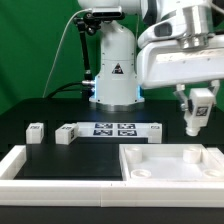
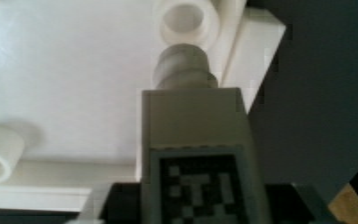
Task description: Assemble one leg
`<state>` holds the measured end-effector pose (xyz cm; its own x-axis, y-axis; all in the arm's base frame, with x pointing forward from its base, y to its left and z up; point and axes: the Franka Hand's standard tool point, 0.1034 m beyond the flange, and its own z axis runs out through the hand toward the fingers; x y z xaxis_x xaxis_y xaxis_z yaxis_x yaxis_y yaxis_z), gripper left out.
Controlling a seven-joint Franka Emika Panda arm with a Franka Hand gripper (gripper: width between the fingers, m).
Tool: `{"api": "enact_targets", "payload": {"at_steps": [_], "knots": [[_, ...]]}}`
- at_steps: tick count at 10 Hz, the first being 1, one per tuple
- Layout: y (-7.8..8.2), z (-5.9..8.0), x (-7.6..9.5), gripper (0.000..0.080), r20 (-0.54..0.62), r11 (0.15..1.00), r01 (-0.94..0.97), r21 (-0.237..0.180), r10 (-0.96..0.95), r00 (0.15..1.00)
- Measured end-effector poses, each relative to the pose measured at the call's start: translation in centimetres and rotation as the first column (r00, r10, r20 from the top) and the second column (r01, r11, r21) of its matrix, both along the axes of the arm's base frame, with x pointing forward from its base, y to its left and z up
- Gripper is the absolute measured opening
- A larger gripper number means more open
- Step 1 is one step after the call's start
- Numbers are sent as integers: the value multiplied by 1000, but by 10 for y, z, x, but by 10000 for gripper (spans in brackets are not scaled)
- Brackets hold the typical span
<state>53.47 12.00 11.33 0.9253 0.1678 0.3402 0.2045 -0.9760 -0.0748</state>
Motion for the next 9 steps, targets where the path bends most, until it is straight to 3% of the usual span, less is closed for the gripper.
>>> {"api": "enact_targets", "payload": {"at_steps": [3, 9], "knots": [[7, -6, 43, 291, 32, 1000, -18, 16, 18, 999], [9, -13, 44, 291, 30, 999, -28, 15, 28, 999]]}}
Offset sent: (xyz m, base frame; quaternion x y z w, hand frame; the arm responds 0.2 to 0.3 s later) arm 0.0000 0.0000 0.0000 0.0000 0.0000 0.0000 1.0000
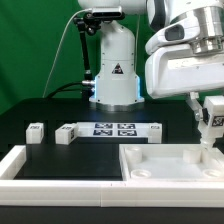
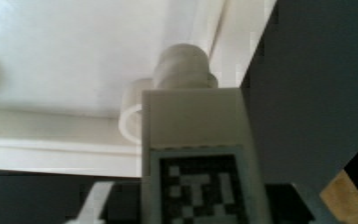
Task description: Assemble one leg
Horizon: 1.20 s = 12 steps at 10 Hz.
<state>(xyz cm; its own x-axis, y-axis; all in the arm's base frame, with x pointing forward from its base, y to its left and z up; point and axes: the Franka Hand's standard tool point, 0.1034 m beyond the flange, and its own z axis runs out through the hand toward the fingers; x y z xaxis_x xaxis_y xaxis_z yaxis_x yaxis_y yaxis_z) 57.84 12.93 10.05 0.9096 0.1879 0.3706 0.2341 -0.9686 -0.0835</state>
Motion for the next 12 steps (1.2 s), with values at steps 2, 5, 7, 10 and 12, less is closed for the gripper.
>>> {"api": "enact_targets", "payload": {"at_steps": [2, 5, 7, 10, 12], "knots": [[7, -3, 25, 291, 16, 1000, -15, 8, 15, 1000], [3, -15, 43, 291, 29, 1000, -31, 7, 30, 999], [2, -16, 43, 291, 46, 1000, -26, 8, 26, 999], [-4, -17, 47, 291, 74, 1000, -23, 4, 22, 997], [-10, -23, 47, 291, 81, 1000, -19, 2, 19, 997]]}}
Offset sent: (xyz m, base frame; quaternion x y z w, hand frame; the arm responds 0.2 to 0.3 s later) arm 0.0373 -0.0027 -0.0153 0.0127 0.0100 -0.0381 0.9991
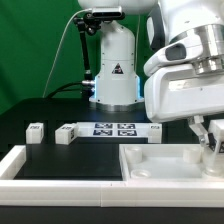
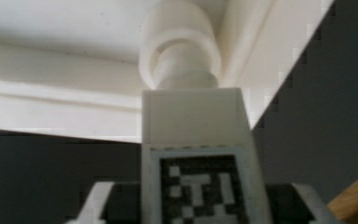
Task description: Assemble one leg
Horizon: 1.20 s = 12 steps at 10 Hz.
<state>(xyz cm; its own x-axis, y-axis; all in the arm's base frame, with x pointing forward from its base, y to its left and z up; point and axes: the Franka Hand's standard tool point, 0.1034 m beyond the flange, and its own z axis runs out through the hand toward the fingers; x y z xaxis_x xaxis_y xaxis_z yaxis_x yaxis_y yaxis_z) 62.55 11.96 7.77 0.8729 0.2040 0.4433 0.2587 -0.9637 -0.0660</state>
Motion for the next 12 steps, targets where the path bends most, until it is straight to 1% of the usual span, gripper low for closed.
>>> {"api": "enact_targets", "payload": {"at_steps": [3, 7, 10, 11, 12], "knots": [[-3, -7, -4, 291, 16, 1000, 6, 0, -6, 1000], [-4, -13, -21, 291, 73, 1000, 14, 0, -14, 997], [-5, -13, -22, 291, 82, 1000, 17, 0, -17, 997], [-5, -14, -22, 361, 82, 1000, 17, 0, -17, 997], [-5, -14, -22, 361, 82, 1000, 17, 0, -17, 997]]}}
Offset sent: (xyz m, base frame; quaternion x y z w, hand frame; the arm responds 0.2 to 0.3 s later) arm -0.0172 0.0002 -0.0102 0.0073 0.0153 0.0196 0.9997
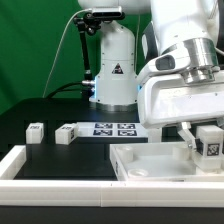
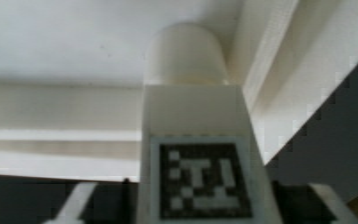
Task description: Assemble one leg
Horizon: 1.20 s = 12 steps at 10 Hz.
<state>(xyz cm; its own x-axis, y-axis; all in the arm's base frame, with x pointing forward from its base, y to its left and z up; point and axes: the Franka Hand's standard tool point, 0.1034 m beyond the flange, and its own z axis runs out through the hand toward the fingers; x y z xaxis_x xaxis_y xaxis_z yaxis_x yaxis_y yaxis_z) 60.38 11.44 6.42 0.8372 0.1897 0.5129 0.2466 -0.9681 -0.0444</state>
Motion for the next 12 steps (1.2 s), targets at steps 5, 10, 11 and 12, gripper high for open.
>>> {"api": "enact_targets", "payload": {"at_steps": [5, 10, 11, 12], "knots": [[0, 0, 0, 648, 0, 1000, 0, 0, 0, 1000], [0, 17, 2, 648, -76, 1000, -15, -9, 14, 997], [-4, 19, 8, 648, -77, 1000, -12, -9, 12, 997], [-5, 10, 6, 648, -120, 1000, -11, -7, 10, 993]]}}
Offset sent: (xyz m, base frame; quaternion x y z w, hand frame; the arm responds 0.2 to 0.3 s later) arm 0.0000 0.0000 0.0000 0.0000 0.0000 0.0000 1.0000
